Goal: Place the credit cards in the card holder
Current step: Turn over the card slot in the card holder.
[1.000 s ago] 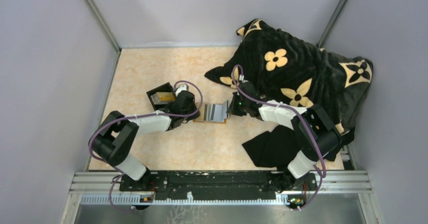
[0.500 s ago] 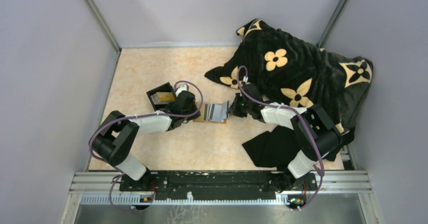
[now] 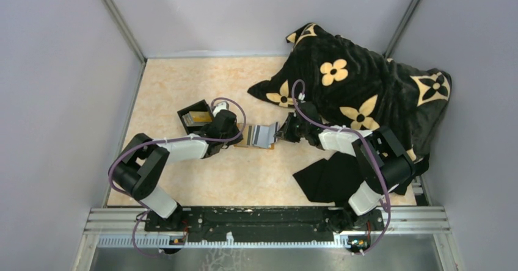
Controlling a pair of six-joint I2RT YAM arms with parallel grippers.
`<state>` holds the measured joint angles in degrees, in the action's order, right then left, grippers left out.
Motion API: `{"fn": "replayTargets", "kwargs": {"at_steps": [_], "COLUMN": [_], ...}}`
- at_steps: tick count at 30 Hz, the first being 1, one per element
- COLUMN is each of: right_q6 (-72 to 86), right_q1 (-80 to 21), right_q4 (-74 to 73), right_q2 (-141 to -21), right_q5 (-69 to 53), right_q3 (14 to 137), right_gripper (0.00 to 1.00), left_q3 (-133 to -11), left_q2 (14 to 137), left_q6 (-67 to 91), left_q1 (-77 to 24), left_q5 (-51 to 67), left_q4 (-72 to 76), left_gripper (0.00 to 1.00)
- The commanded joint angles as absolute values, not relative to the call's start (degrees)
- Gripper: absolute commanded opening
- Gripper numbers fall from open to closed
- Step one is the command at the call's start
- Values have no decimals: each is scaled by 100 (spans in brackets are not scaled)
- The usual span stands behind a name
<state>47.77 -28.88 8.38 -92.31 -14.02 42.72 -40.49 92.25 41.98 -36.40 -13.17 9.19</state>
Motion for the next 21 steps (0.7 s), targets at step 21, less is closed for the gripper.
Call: {"fn": "replayTargets", "kwargs": {"at_steps": [21], "right_q6": [4953], "right_q1": [-2709], "right_q4": [1734], "right_q2": [-9278], "right_q5": [-2038], "right_q3": [4131], "right_gripper": [0], "left_q3": [-3775], "left_q2": [9659], "left_q6": [4172], "left_q1": [-3718], "left_q5": [-1293], "left_q4": [65], "left_gripper": [17]}}
